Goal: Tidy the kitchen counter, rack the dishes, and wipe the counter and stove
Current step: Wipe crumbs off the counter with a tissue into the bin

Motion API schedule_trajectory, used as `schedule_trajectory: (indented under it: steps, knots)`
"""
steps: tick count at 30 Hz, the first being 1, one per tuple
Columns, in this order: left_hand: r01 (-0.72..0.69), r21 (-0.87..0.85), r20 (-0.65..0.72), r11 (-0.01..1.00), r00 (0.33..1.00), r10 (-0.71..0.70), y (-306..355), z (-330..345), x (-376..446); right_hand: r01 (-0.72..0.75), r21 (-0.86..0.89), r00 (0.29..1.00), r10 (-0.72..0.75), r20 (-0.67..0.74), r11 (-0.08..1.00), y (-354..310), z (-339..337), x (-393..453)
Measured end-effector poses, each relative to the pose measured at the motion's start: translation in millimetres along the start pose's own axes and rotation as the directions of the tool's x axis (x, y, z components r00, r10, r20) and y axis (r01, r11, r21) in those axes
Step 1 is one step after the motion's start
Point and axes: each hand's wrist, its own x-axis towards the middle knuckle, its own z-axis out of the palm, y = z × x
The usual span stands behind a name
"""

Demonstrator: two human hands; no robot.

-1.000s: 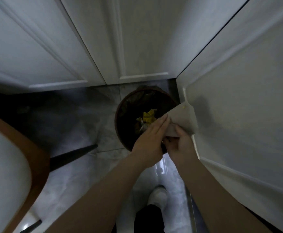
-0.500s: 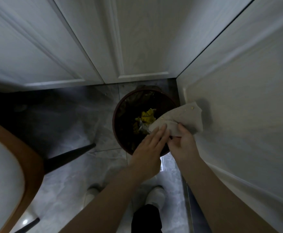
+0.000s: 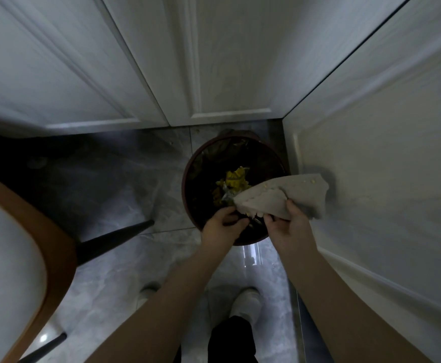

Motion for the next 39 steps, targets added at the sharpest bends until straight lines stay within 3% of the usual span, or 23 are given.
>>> schedule_trajectory:
  steps: [1,3,11,13,14,16,18,20,22,24,26,30,34,39]
  knots:
    - [0.039,-0.176,0.038,0.984,0.999,-0.033,5,7,-1,-0.003,-0.016,1.0,0.004,0.003,1.0,2,0,-1]
    - [0.046,-0.34,0.056,0.939,0.998,-0.029,13,16,-1,-0.014,-0.046,1.0,0.015,0.008,0.999,5,0,-3]
    - [0.01,-0.168,-0.114,0.986,0.993,-0.03,10,3,3,0.003,-0.012,1.0,-0.003,0.022,1.0,-7,-3,-2]
    - [-0.063,0.006,-0.163,0.998,0.985,0.064,6,-8,4,0.015,0.021,1.0,-0.015,0.015,1.0,-15,-4,1]
    - [-0.136,0.18,-0.177,0.974,0.97,0.168,3,-12,4,0.023,0.023,1.0,-0.024,0.006,0.999,-18,-4,3]
    - [-0.247,0.535,-0.181,0.808,0.901,0.395,0,-18,3,0.038,-0.003,0.999,-0.038,-0.001,0.999,-21,-5,7]
    - [-0.237,0.653,-0.275,0.719,0.81,0.517,-4,-23,1,0.047,-0.033,0.999,-0.047,-0.005,0.998,-20,-7,7]
    - [-0.119,0.508,-0.484,0.853,0.78,0.397,-10,-30,5,0.046,-0.066,0.999,-0.047,-0.016,0.997,-18,-11,7]
    - [0.044,0.226,-0.587,0.973,0.804,0.1,-18,-35,9,0.038,-0.094,0.999,-0.039,-0.013,0.995,-16,-18,6]
    - [0.143,-0.014,-0.494,0.99,0.86,-0.131,-28,-38,16,0.031,-0.1,0.999,-0.032,-0.004,0.994,-13,-24,7]
    - [0.207,-0.118,-0.358,0.971,0.903,-0.237,-35,-39,23,0.033,-0.117,0.999,-0.034,-0.001,0.993,-12,-28,8]
    - [0.287,-0.189,-0.213,0.939,0.921,-0.325,-37,-35,36,0.033,-0.133,0.999,-0.031,0.013,0.991,-11,-37,10]
    - [0.168,-0.347,-0.226,0.923,0.94,-0.256,-26,-28,34,0.027,-0.167,0.999,-0.022,0.028,0.986,-14,-44,6]
    - [0.025,-0.328,-0.277,0.944,0.953,-0.122,-11,-49,-14,0.021,-0.289,0.997,0.002,0.077,0.957,-18,-33,-24]
